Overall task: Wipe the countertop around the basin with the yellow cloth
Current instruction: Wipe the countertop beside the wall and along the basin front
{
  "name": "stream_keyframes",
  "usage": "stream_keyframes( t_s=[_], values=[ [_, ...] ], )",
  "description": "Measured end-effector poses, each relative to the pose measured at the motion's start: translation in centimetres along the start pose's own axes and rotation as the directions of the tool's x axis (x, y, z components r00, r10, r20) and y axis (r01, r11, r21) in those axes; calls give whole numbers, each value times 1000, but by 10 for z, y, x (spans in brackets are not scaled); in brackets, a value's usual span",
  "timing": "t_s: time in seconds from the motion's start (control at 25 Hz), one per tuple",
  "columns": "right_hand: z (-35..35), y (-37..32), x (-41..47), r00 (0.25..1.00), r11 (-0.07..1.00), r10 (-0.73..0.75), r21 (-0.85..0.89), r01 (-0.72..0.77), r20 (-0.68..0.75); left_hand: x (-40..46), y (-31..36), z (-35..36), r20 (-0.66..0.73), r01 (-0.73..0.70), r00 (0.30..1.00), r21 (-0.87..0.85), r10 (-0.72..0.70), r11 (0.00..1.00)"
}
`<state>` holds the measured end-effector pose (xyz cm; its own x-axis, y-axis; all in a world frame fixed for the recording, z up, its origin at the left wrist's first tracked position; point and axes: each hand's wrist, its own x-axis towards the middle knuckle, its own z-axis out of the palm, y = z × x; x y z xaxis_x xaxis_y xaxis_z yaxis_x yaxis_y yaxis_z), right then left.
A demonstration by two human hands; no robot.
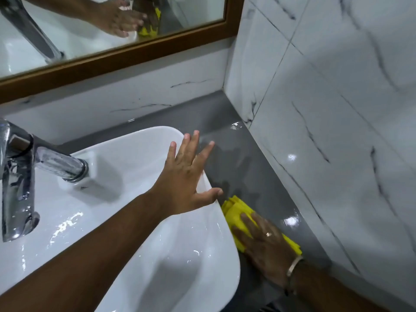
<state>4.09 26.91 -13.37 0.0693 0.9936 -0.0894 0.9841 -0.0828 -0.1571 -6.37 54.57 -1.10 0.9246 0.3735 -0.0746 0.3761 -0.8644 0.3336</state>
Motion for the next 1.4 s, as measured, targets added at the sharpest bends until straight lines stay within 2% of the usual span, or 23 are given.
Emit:
stream_keyframes(
  t_s=[0.08,0.16,0.2,0.24,0.32,0.36,0.44,0.48,0.56,0.6,0.68,0.72,0.8,0.88,0.92,0.96,1.0,1.04,1.12,1.16,1.24,1.32,1.4],
  values=[
    [-11,36,29,986,986,165,-8,-165,26,-7,7,-4,29,-12,1000,32,11,999],
    [-28,59,88,917,916,400,13,-400,11,-19,21,0,66,-49,997,40,46,998],
    [-33,54,108,893,894,447,21,-448,59,-25,27,3,67,-66,996,38,63,997],
    [-27,43,114,911,912,411,-2,-411,19,-29,31,5,69,-78,995,38,75,996],
    [-18,12,85,989,989,144,-38,-146,-33,-31,34,2,90,-106,991,64,100,992],
    [-15,1,59,999,999,43,-20,-43,-28,-28,32,-1,100,-124,988,88,115,988],
    [-14,8,15,999,999,-34,-8,35,26,-20,32,-8,130,-170,979,127,154,977],
    [-16,20,13,1000,998,-4,-57,4,-12,-17,32,-10,144,-182,976,126,164,975],
    [-29,44,45,959,959,283,28,-283,-15,-15,33,-11,174,-174,973,111,153,978],
    [-28,55,76,896,894,444,72,-441,-21,-14,33,-10,185,-172,971,119,149,978],
    [-27,53,130,841,829,534,138,-541,89,-13,33,-10,183,-178,972,145,151,973],
    [-17,41,141,877,872,470,97,-479,100,-13,34,-11,185,-181,971,149,152,972],
    [-2,11,115,984,987,160,7,-161,79,-12,34,-12,195,-174,970,148,143,974],
    [-4,-4,46,999,999,-27,48,25,39,-12,34,-13,192,-173,971,146,143,974],
    [-11,-2,16,998,997,-62,48,61,18,-12,34,-12,193,-177,970,141,148,974],
    [-13,7,1,998,999,-32,-13,31,-62,-12,34,-11,193,-178,969,133,151,975],
    [-14,27,8,998,999,14,-50,-17,-59,-12,33,-11,190,-174,970,124,149,977],
    [-26,44,27,993,993,115,-18,-115,-17,-13,33,-10,188,-171,971,120,147,978],
    [-34,74,98,917,916,397,47,-398,24,-12,33,-9,185,-179,970,121,155,976],
    [-37,70,127,894,888,444,101,-448,56,-12,32,-7,178,-182,971,126,158,975],
    [-30,33,141,951,956,294,49,-290,-98,-11,31,-7,178,-184,971,145,157,972],
    [-23,-14,82,974,989,138,85,-124,-178,-11,31,-10,190,-178,971,152,148,972],
    [-12,-28,0,997,994,47,103,-41,-56,-13,33,-14,197,-176,969,137,147,975]
  ],
)
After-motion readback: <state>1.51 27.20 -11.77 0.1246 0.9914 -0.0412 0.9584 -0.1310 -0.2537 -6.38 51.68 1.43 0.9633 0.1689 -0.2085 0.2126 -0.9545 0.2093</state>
